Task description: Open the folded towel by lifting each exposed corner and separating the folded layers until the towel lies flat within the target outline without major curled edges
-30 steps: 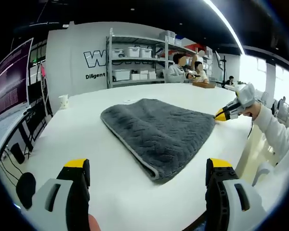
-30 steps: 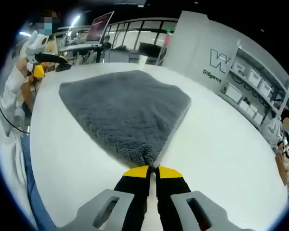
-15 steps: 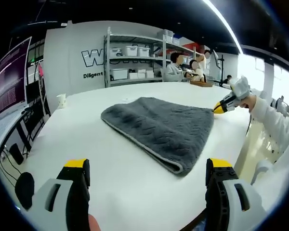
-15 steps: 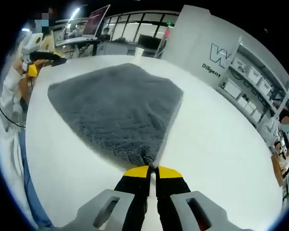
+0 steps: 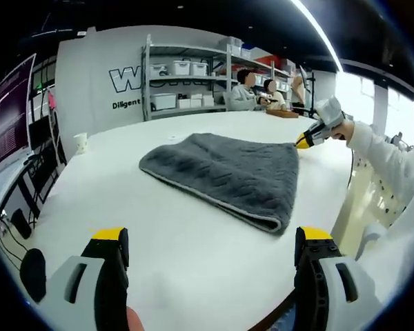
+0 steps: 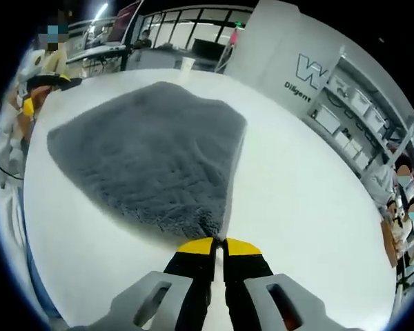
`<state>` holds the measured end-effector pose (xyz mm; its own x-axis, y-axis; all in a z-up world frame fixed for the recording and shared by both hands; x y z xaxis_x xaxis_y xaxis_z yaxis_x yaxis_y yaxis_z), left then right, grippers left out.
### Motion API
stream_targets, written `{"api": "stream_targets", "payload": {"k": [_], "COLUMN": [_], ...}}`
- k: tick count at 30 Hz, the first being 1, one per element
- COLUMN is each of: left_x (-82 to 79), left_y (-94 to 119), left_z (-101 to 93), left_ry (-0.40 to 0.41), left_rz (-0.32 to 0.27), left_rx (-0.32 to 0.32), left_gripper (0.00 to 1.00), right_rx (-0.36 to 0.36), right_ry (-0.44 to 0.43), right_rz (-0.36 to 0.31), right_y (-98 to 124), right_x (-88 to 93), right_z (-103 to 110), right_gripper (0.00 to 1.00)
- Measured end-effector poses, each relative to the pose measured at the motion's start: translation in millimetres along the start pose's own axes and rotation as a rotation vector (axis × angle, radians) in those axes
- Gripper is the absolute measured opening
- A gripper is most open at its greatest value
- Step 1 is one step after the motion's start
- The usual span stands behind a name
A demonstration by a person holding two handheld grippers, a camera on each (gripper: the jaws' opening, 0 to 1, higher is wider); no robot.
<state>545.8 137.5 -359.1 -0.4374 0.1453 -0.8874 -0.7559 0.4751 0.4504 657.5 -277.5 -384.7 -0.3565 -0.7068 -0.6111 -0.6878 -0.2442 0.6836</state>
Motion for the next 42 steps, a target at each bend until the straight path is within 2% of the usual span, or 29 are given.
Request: {"api": "stream_targets", "payload": {"k": [8,15,21,30,42], "left_x": [1.4,2.4,1.7,2.0,2.2], "left_y": [0.7,-0.3,0.3,2.8,2.6], "left_z": [2.3,2.8,2.6,4.8,4.1], "left_ry": [0.003,0.007,0.009,0.015,0.011], "left_rz": [0.005,0.009,0.005,0.004,0.007], "left_rx": [-0.005,-0.002,0.000,-0.004,-0.003], "left_gripper": [0.99,0.99,0.99,0.99,0.99], "right_rx": [0.035,0.088,0.115,0.163,0.191], "right_ry": [0.015,0.111,0.138,0.216,0.267], "right_rz": [0.035,0.092,0.121,0.197,0.232], "right_y": [-5.0,-6.7,-12.8,-27.0,-36.0], "right_x": [2.8,0.8,0.8,2.3,1.8], "right_z": [-14.7,-29.0,-40.2,-62.0,-78.3], "right_gripper": [0.00,0.00,0.00,0.00,0.00]}}
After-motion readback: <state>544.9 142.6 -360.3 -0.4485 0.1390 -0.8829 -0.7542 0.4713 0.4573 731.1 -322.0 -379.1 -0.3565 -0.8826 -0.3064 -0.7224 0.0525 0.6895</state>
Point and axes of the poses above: the point that each gripper's makers call its tool centre point, and the gripper's own axes: y roughly backward along the fingers, z roughly to its left, x roughly out of its underside, the point moved 2 cm from there along y, roughly backward along the fingers, and after that the axes turned 6 degrees about y, right-handed, at the moved point
